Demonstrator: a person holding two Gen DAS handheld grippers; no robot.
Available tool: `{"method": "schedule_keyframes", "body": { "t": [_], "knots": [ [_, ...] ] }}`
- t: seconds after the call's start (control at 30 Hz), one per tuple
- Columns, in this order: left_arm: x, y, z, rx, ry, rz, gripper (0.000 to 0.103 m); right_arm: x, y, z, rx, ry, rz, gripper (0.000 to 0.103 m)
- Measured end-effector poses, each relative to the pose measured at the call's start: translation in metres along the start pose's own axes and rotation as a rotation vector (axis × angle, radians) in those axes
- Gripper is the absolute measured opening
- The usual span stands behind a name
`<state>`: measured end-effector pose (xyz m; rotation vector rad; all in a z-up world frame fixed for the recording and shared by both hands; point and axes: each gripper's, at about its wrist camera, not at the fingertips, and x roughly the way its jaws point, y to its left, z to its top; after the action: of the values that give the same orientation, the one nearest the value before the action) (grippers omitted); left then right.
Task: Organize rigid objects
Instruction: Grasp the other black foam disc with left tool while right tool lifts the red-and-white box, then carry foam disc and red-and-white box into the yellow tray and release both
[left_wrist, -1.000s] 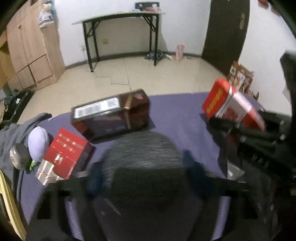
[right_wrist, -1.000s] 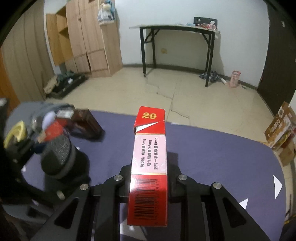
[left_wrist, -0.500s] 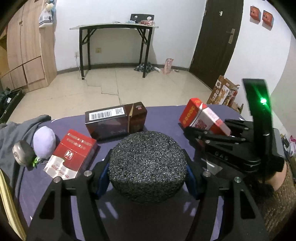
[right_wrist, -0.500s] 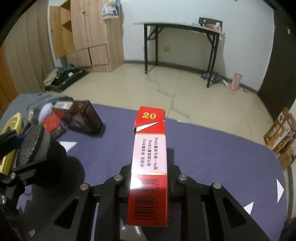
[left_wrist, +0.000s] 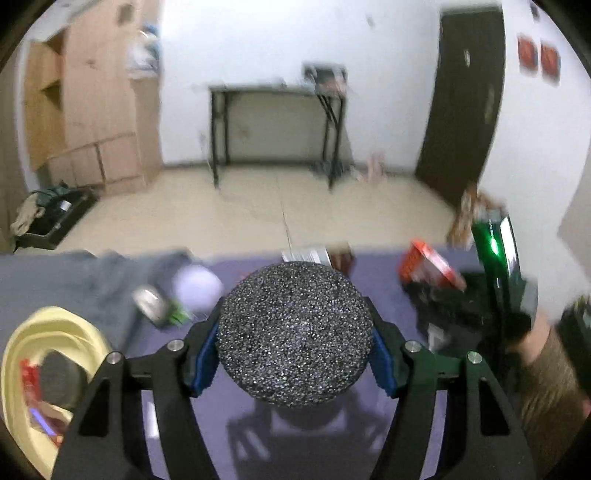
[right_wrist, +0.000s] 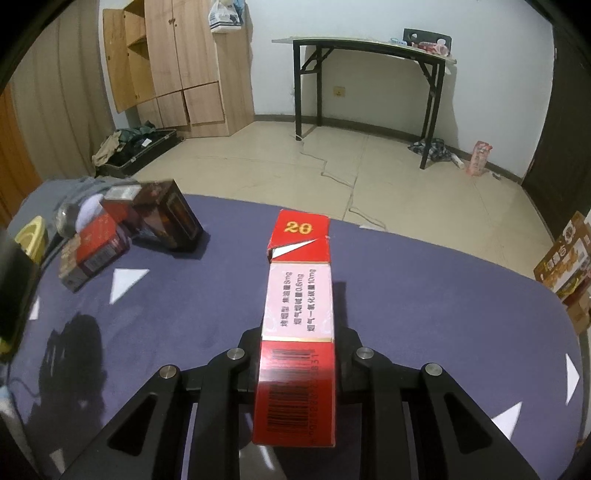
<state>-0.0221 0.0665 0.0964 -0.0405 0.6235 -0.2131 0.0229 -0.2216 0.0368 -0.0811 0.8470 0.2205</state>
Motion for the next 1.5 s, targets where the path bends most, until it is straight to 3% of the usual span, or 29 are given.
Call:
{"method": "schedule_keyframes", "body": {
  "t": [0.13,0.2,0.27,0.33,0.43,0.5,0.63,0.8,0.9,1.0,1.13,1.27,1.37,1.47,1.5],
  "knots": [
    [-0.050,0.073,0.008,-0.051,-0.069,0.143,0.068,-0.061,0.015,0.018,-0.027,-0.122,-0.005,0.022],
    [-0.069,0.129,0.002,-0.147,-0.073,0.209,0.068,-0.094,0.041,0.026,-0.069,-0.189,0.062,0.022],
    [-0.084,0.199,-0.017,-0.296,-0.051,0.313,0.068,-0.119,0.090,0.032,-0.138,-0.191,0.165,0.022],
    [-0.087,0.245,-0.035,-0.411,-0.013,0.382,0.068,-0.127,0.144,0.035,-0.241,-0.180,0.272,0.022],
    [-0.080,0.274,-0.053,-0.476,0.054,0.409,0.068,-0.109,0.237,0.042,-0.428,-0.096,0.413,0.022],
    [-0.076,0.283,-0.061,-0.480,0.078,0.409,0.068,-0.081,0.292,0.050,-0.547,-0.014,0.450,0.022],
    [-0.080,0.301,-0.069,-0.564,0.051,0.427,0.068,-0.025,0.364,0.061,-0.661,0.063,0.409,0.022],
    [-0.063,0.324,-0.086,-0.664,0.117,0.420,0.068,0.022,0.425,0.065,-0.776,0.096,0.333,0.023],
    [-0.058,0.341,-0.098,-0.715,0.183,0.457,0.068,0.028,0.440,0.065,-0.784,0.095,0.321,0.023],
    [-0.056,0.346,-0.106,-0.736,0.196,0.441,0.068,0.028,0.450,0.067,-0.758,0.135,0.421,0.023],
    [-0.047,0.348,-0.106,-0.740,0.219,0.436,0.069,0.026,0.453,0.064,-0.789,0.097,0.405,0.023],
    [-0.051,0.354,-0.107,-0.771,0.203,0.440,0.069,0.033,0.441,0.072,-0.766,0.054,0.305,0.023],
    [-0.052,0.354,-0.107,-0.773,0.204,0.439,0.070,0.035,0.428,0.073,-0.708,0.094,0.396,0.023],
    [-0.062,0.352,-0.107,-0.770,0.182,0.423,0.070,0.035,0.431,0.067,-0.687,0.149,0.554,0.023],
    [-0.064,0.350,-0.105,-0.763,0.170,0.420,0.070,0.032,0.432,0.064,-0.698,0.134,0.554,0.023]
  ]
}}
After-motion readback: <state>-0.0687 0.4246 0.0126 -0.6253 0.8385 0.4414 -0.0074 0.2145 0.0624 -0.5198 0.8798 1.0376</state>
